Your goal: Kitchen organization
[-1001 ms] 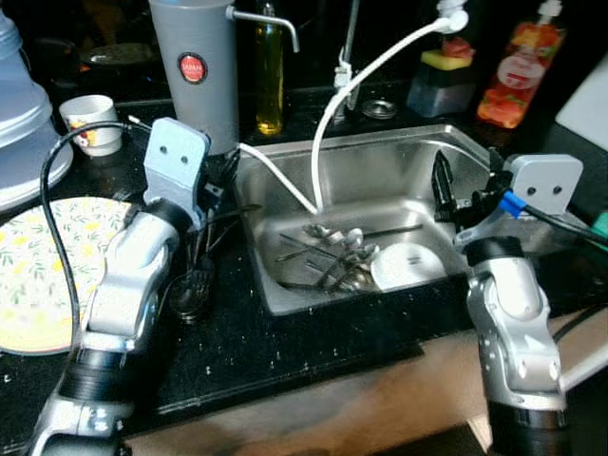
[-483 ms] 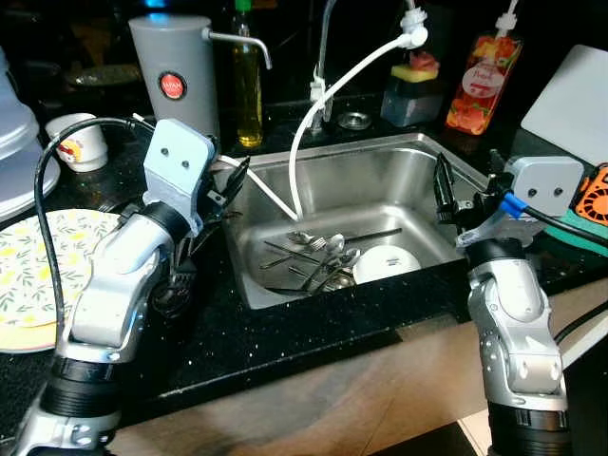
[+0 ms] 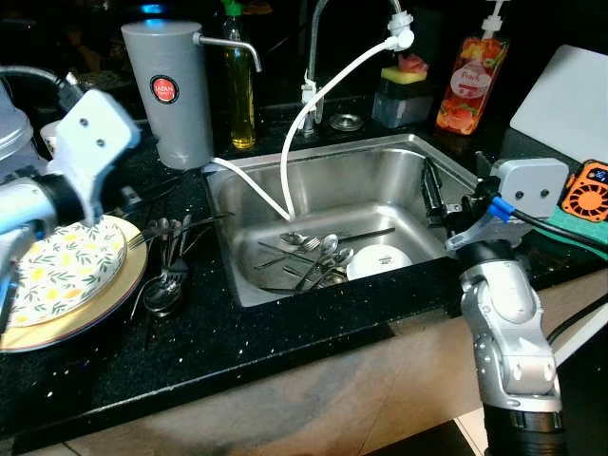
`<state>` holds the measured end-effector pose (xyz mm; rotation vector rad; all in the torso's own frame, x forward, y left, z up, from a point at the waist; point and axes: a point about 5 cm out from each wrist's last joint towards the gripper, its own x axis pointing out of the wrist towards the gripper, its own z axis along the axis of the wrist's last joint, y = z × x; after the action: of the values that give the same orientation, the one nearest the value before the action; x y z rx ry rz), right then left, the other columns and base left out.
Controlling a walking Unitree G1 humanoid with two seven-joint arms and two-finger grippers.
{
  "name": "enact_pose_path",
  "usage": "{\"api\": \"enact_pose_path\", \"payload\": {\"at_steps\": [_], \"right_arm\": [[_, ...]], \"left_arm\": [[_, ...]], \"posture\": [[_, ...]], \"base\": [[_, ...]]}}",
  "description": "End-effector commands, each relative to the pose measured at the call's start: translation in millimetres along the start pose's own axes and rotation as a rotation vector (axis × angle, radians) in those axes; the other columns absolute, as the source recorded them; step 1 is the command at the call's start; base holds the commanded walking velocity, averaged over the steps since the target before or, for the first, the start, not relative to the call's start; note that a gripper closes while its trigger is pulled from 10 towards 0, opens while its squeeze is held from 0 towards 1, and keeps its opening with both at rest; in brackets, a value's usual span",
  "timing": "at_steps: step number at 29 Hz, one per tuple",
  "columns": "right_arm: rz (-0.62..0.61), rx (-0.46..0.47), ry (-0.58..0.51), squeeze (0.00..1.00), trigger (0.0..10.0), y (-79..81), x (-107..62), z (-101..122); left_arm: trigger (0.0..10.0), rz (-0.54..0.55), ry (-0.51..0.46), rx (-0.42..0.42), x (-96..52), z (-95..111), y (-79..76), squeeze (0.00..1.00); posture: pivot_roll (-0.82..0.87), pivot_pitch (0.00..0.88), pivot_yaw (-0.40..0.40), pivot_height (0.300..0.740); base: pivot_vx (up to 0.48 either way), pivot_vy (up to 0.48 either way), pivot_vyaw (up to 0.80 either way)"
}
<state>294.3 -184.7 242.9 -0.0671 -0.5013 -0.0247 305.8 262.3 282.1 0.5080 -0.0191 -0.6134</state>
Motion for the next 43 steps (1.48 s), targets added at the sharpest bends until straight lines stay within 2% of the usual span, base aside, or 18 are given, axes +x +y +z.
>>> {"api": "enact_pose_path", "payload": {"at_steps": [1, 5, 7, 9, 10, 11, 13, 14, 20, 21, 24, 26, 27, 28, 29, 33, 39, 43], "right_arm": [[0.010, 0.014, 0.006, 0.00, 10.0, 2.7, 2.0, -3], [0.010, 0.021, 0.004, 0.00, 10.0, 4.5, 3.6, -3], [0.010, 0.021, 0.004, 0.00, 10.0, 5.3, 3.7, -4], [0.005, 0.022, 0.000, 0.00, 10.0, 6.1, 2.6, -3], [0.000, 0.020, -0.001, 0.00, 10.0, 5.5, 1.7, -2], [-0.006, 0.019, -0.002, 0.00, 10.0, 4.8, 0.6, -2], [-0.006, 0.019, -0.002, 0.00, 10.0, 4.8, 0.6, -2], [-0.014, 0.017, -0.001, 0.00, 10.0, 3.3, -0.8, -2], [-0.019, 0.018, 0.007, 0.00, 10.0, 3.0, -3.0, -4], [-0.017, 0.021, 0.008, 0.00, 10.0, 4.0, -2.6, -5], [-0.014, 0.026, 0.007, 0.00, 10.0, 6.2, -1.6, -6], [-0.013, 0.027, 0.007, 0.00, 10.0, 6.6, -1.3, -5], [-0.013, 0.026, 0.006, 0.00, 10.0, 6.5, -1.3, -5], [-0.013, 0.026, 0.006, 0.00, 10.0, 6.5, -1.3, -5], [-0.013, 0.025, 0.005, 0.00, 10.0, 6.1, -1.2, -5], [-0.019, 0.018, 0.000, 0.00, 10.0, 2.9, -0.4, -3], [-0.021, 0.017, 0.002, 0.00, 10.0, 2.0, -1.4, -4], [-0.018, 0.019, 0.003, 0.00, 10.0, 3.2, -1.1, -4]], "left_arm": [[10.0, -0.080, 0.060, -0.072, -4.9, -10, 10.7, 0.00], [10.0, -0.136, 0.167, -0.093, 5.0, -36, 19.3, 0.00], [10.0, -0.150, 0.194, -0.099, 9.8, -42, 18.9, 0.00], [10.0, -0.231, 0.208, -0.113, 18.6, -47, 11.6, 0.00], [10.0, -0.264, 0.207, -0.106, 20.5, -46, 9.1, 0.07], [10.0, -0.291, 0.205, -0.103, 21.0, -45, 8.1, 0.40], [10.0, -0.291, 0.205, -0.103, 21.0, -45, 8.1, 0.40], [10.0, -0.311, 0.220, -0.086, 19.9, -44, 8.4, 1.00], [10.0, -0.341, 0.322, -0.091, 14.7, -53, 15.2, 1.00], [10.0, -0.371, 0.353, -0.120, 13.3, -60, 11.2, 0.00], [10.0, -0.427, 0.455, -0.135, 11.6, -89, -4.9, 0.00], [9.8, -0.430, 0.461, -0.156, 15.9, -97, -12.1, 0.00], [7.5, -0.431, 0.462, -0.173, 18.0, -99, -14.4, 0.00], [7.5, -0.431, 0.462, -0.173, 18.0, -99, -14.4, 0.00], [0.0, -0.434, 0.456, -0.178, 19.7, -99, -16.2, 0.00], [0.0, -0.447, 0.430, -0.188, 22.7, -96, -16.0, 0.00], [0.0, -0.381, 0.370, -0.161, 27.0, -82, -3.6, 0.00], [0.0, -0.246, 0.197, -0.137, 34.4, -49, 18.1, 0.00]], "posture": [[0.07, 0.000, 0.006, 0.740], [0.07, 0.000, 0.012, 0.740], [0.07, 0.000, 0.016, 0.740], [0.04, 0.000, 0.031, 0.740], [0.04, 0.000, 0.031, 0.740], [0.04, 0.000, 0.037, 0.740], [0.04, 0.000, 0.037, 0.740], [0.04, 0.000, 0.037, 0.740], [0.05, 0.000, 0.038, 0.740], [0.05, 0.000, 0.038, 0.740], [0.06, 0.000, 0.037, 0.740], [0.06, 0.000, 0.037, 0.740], [0.06, 0.000, 0.037, 0.740], [0.06, 0.000, 0.037, 0.740], [0.06, 0.000, 0.037, 0.740], [0.04, 0.000, 0.031, 0.740], [0.04, 0.000, 0.029, 0.740], [0.04, 0.000, 0.023, 0.740]], "base": [[0.000, 0.000, 0.00], [0.000, 0.000, 0.00], [0.000, 0.000, 0.00], [0.000, 0.000, 0.00], [0.000, 0.000, 0.00], [0.000, 0.000, 0.00], [0.000, 0.000, 0.00], [0.000, 0.000, 0.00], [0.000, 0.000, 0.00], [0.000, 0.000, 0.00], [0.000, 0.000, 0.00], [0.000, 0.000, 0.00], [0.000, 0.000, 0.00], [0.000, 0.000, 0.00], [0.000, 0.000, 0.00], [0.000, 0.000, 0.00], [0.000, 0.000, 0.00], [0.000, 0.000, 0.00]]}}
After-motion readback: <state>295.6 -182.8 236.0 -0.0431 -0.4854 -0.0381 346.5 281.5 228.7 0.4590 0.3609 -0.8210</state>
